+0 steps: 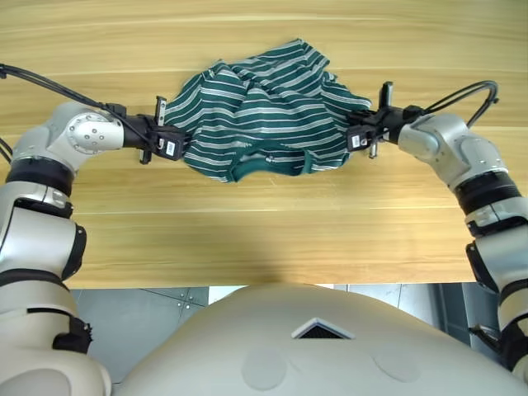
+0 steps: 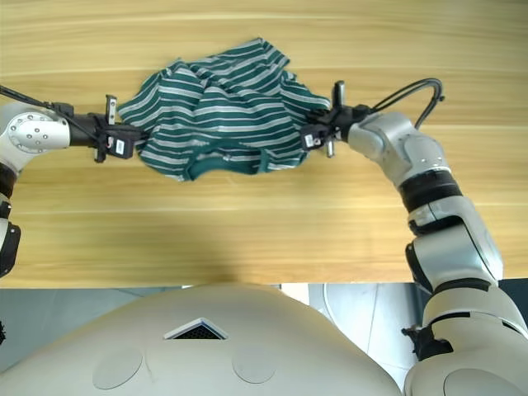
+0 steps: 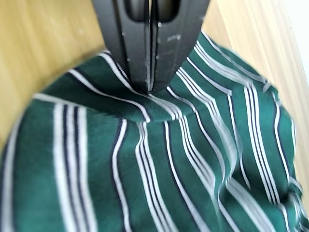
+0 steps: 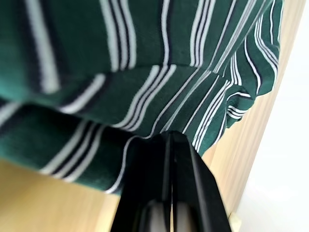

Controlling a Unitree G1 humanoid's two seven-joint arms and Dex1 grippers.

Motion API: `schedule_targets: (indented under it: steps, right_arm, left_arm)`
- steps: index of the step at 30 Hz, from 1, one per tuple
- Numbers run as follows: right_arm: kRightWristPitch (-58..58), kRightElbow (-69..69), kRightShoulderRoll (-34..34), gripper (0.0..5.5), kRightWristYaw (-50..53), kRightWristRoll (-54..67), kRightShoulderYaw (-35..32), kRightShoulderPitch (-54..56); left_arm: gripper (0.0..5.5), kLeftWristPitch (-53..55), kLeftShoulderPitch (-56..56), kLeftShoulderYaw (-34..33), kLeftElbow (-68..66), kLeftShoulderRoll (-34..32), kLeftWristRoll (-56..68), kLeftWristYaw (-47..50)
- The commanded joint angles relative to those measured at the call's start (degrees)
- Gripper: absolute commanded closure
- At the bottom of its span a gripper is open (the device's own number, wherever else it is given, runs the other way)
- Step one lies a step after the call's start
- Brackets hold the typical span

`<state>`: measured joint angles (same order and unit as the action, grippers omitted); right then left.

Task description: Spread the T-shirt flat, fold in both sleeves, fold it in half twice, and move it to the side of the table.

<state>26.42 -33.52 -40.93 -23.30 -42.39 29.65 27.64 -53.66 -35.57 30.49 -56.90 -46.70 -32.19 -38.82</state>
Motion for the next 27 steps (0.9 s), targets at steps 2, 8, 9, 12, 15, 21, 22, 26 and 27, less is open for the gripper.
schedule_targets:
  steps: [2, 8, 9, 12, 15, 21, 22, 26, 27]
  right_arm:
    - [-1.4, 0.2, -5.9, 5.5, -3.6, 1.3, -1.5, -5.4]
    - [-2.2, 0.5, -7.9, 5.5, -3.0, 2.6, -3.6, -5.7]
    - [-2.2, 0.9, -7.5, 5.5, -3.1, 2.7, -3.6, -5.5]
    - [-1.8, 1.3, -6.6, 5.5, -3.0, 3.1, -3.7, -4.9]
    - [-1.0, 2.6, -6.1, 5.5, -3.6, 4.9, -4.4, -5.2]
    - [0.5, 2.6, -5.6, 5.5, -4.8, 6.4, -4.8, -3.9]
    - [0.8, 3.3, -5.6, 5.5, -4.7, 7.0, -5.4, -3.8]
    - [1.2, 5.7, -5.2, 5.5, -1.4, 9.6, -9.1, -2.9]
    - [1.3, 6.8, -5.1, 5.5, -0.8, 10.6, -10.3, -2.8]
  left_arm:
    - [5.49, 0.4, 5.6, 3.4, -2.3, -3.0, -4.4, -0.1]
    - [5.49, -1.6, 8.1, 2.6, 3.1, -3.2, -1.3, 0.0]
    - [5.49, -1.8, 8.5, 2.6, 4.2, -2.9, -0.6, -0.3]
    - [5.49, -2.4, 9.5, 2.6, 7.1, -2.1, 1.4, -1.3]
    - [5.49, -2.1, 9.7, 2.4, 8.7, -2.1, 2.9, -1.8]
    - [5.49, -1.1, 10.4, 1.7, 9.6, -2.8, 3.5, -1.6]
    - [5.49, -1.1, 10.2, 1.6, 9.5, -3.0, 3.3, -1.4]
    - [5.49, -1.0, 10.0, 1.1, 9.6, -3.9, 3.5, -1.3]
    - [5.49, -1.0, 10.1, 0.9, 9.7, -4.2, 3.7, -1.3]
